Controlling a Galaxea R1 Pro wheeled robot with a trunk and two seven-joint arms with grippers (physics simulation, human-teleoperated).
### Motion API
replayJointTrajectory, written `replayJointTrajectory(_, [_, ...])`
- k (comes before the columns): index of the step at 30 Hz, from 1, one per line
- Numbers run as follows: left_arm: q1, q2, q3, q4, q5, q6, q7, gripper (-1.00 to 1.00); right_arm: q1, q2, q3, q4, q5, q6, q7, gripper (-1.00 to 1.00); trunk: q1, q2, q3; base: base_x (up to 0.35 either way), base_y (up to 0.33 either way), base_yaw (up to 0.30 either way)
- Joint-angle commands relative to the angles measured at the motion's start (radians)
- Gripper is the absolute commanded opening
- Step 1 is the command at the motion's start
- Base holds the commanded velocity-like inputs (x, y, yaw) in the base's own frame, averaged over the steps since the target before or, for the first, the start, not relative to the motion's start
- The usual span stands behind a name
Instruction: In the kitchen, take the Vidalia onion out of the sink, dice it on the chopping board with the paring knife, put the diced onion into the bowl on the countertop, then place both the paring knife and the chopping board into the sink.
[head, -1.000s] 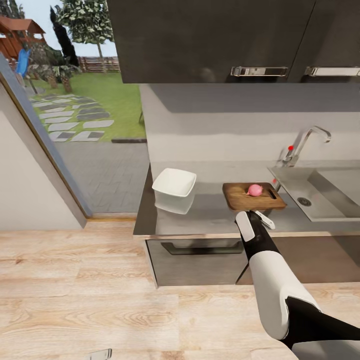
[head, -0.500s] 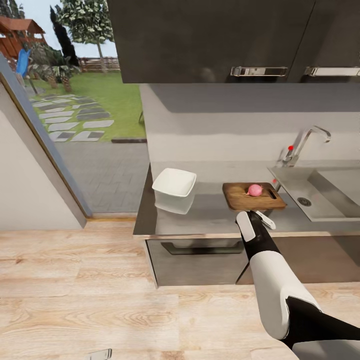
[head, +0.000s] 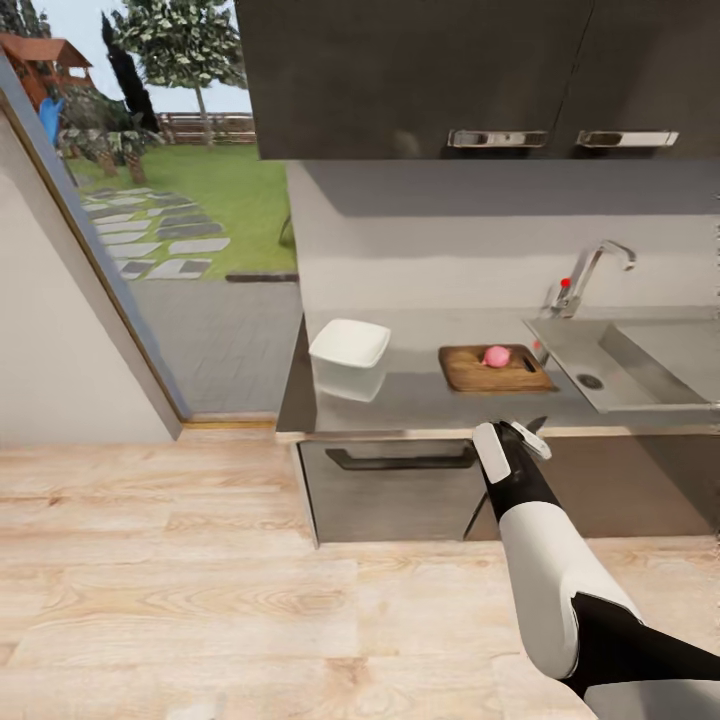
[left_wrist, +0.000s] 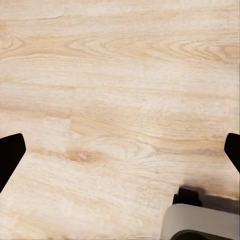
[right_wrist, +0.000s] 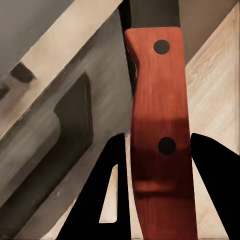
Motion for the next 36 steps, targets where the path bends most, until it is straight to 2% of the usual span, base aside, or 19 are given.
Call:
replayJointTrajectory(1, [-0.002, -0.001, -0.008, 0.003, 0.006, -0.005, 0.002, 1.00, -0.001, 0.001, -0.002, -0.002, -0.003, 0.005, -0.003, -1.00, 0.000, -0.002, -0.002, -0.339, 0.000, 0.000])
replayJointTrajectory(10, [-0.002, -0.001, -0.008, 0.003, 0.005, -0.005, 0.002, 1.00, -0.001, 0.001, 0.000, -0.002, 0.002, 0.003, -0.002, -1.00, 0.000, -0.002, -0.002, -0.328, 0.000, 0.000])
replayJointTrajectory(17, [-0.002, -0.001, -0.008, 0.003, 0.006, -0.005, 0.002, 1.00, -0.001, -0.004, 0.005, -0.005, 0.008, -0.002, -0.003, -1.00, 0.000, -0.002, -0.002, -0.077, 0.000, 0.000])
replayJointTrajectory(19, [-0.002, -0.001, -0.008, 0.003, 0.006, -0.005, 0.001, 1.00, -0.001, -0.006, 0.012, -0.010, 0.012, -0.003, -0.005, -1.00, 0.000, -0.002, -0.002, -0.010, 0.000, 0.000])
replayJointTrajectory(22, [-0.002, -0.001, -0.008, 0.003, 0.006, -0.005, 0.001, 1.00, -0.001, -0.011, 0.041, -0.061, 0.041, -0.004, -0.024, -1.00, 0.000, -0.002, -0.002, -0.004, 0.000, 0.000])
replayJointTrajectory(26, [-0.002, -0.001, -0.008, 0.003, 0.006, -0.004, 0.001, 1.00, -0.001, -0.011, 0.086, -0.191, 0.138, -0.002, -0.084, -1.00, 0.000, -0.002, -0.002, -0.001, 0.000, 0.000])
replayJointTrajectory(29, [-0.002, -0.001, -0.008, 0.003, 0.006, -0.004, 0.001, 1.00, -0.001, -0.009, 0.097, -0.286, 0.215, 0.002, -0.131, -1.00, 0.000, -0.002, -0.002, 0.000, 0.000, 0.000])
replayJointTrajectory(34, [-0.002, -0.001, -0.008, 0.003, 0.006, -0.004, 0.000, 1.00, -0.001, -0.002, 0.105, -0.403, 0.315, 0.019, -0.176, -1.00, 0.000, -0.002, -0.002, 0.000, 0.000, 0.000])
replayJointTrajectory(36, [-0.002, -0.001, -0.008, 0.003, 0.006, -0.003, 0.000, 1.00, -0.001, 0.000, 0.136, -0.432, 0.379, 0.054, -0.184, -1.00, 0.000, -0.002, -0.002, 0.000, 0.000, 0.000])
